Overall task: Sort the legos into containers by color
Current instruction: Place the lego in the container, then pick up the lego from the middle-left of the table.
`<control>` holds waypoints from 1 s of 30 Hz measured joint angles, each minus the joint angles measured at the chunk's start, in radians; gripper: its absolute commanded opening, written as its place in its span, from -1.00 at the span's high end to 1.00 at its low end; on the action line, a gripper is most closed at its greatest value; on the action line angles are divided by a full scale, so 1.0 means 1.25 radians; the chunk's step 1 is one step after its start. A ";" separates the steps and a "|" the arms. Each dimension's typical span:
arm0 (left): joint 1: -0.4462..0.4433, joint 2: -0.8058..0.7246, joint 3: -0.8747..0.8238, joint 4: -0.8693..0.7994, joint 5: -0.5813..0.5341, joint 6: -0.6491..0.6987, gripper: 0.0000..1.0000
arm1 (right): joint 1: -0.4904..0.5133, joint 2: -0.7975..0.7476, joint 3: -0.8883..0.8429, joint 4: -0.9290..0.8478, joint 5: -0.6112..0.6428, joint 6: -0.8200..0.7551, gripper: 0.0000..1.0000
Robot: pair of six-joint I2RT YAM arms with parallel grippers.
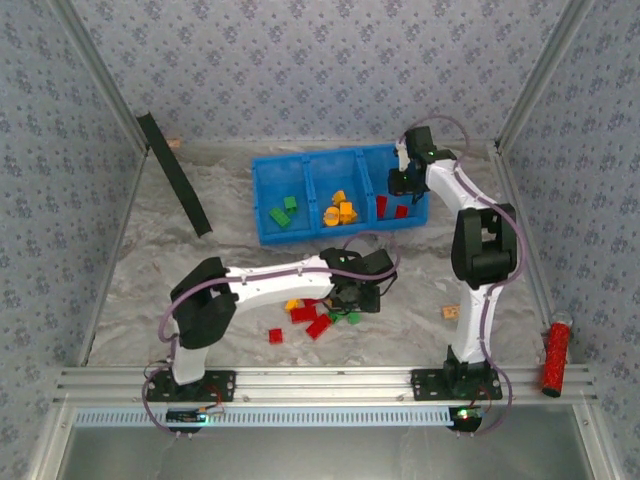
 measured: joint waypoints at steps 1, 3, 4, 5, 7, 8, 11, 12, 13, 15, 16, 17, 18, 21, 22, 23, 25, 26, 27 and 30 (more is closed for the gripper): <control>0.000 0.008 0.004 -0.005 0.000 0.000 -0.20 | 0.000 0.004 0.000 0.000 0.001 -0.001 0.45; 0.000 0.022 0.007 -0.018 0.000 -0.002 -0.20 | 0.000 0.010 0.000 0.002 0.001 -0.003 0.44; 0.000 0.026 0.007 -0.025 0.000 -0.004 -0.20 | 0.000 0.013 0.002 0.002 0.001 -0.004 0.44; 0.000 0.029 0.008 -0.032 0.000 -0.006 -0.20 | 0.000 0.018 0.005 0.003 0.001 -0.006 0.43; 0.001 0.032 0.008 -0.042 0.000 -0.007 -0.19 | 0.000 0.025 0.008 0.004 0.001 -0.010 0.37; 0.002 0.032 0.008 -0.048 0.000 -0.010 -0.19 | 0.000 0.027 0.009 0.004 0.001 -0.013 0.33; 0.002 0.039 0.013 -0.057 0.000 -0.013 -0.17 | 0.000 0.030 0.009 0.005 0.000 -0.019 0.20; 0.003 0.044 0.017 -0.059 0.000 -0.014 -0.16 | 0.000 0.030 0.009 0.010 -0.001 -0.020 0.17; 0.004 0.049 0.022 -0.060 0.000 -0.015 -0.16 | 0.000 0.030 0.009 0.016 -0.003 -0.021 0.13; 0.005 0.063 0.030 -0.063 0.000 -0.015 -0.12 | -0.001 0.030 0.006 0.036 -0.014 -0.021 0.08; 0.005 0.068 0.034 -0.066 0.000 -0.015 -0.11 | -0.001 0.029 0.002 0.047 -0.020 -0.021 0.09; 0.006 0.075 0.039 -0.070 0.000 -0.016 -0.09 | -0.002 0.028 -0.005 0.058 -0.027 -0.020 0.09; 0.006 0.081 0.041 -0.071 0.000 -0.015 -0.07 | -0.002 0.026 -0.014 0.068 -0.034 -0.020 0.09; 0.011 0.092 0.043 -0.076 0.000 -0.016 0.04 | -0.005 0.013 -0.042 0.082 -0.048 -0.016 0.16; 0.011 0.096 0.046 -0.079 0.000 -0.017 0.06 | -0.005 0.006 -0.050 0.085 -0.052 -0.015 0.17; 0.011 0.101 0.050 -0.080 0.000 -0.018 0.08 | -0.005 -0.002 -0.058 0.087 -0.056 -0.014 0.17; 0.015 0.108 0.057 -0.085 0.000 -0.018 0.14 | -0.005 -0.022 -0.072 0.089 -0.062 -0.013 0.17; 0.016 0.110 0.060 -0.087 0.001 -0.018 0.17 | -0.005 -0.037 -0.080 0.093 -0.066 -0.011 0.17; 0.018 0.112 0.062 -0.088 0.001 -0.018 0.20 | -0.005 -0.052 -0.089 0.095 -0.070 -0.008 0.17; 0.022 0.123 0.067 -0.094 0.000 -0.017 0.32 | -0.005 -0.106 -0.120 0.103 -0.076 0.000 0.17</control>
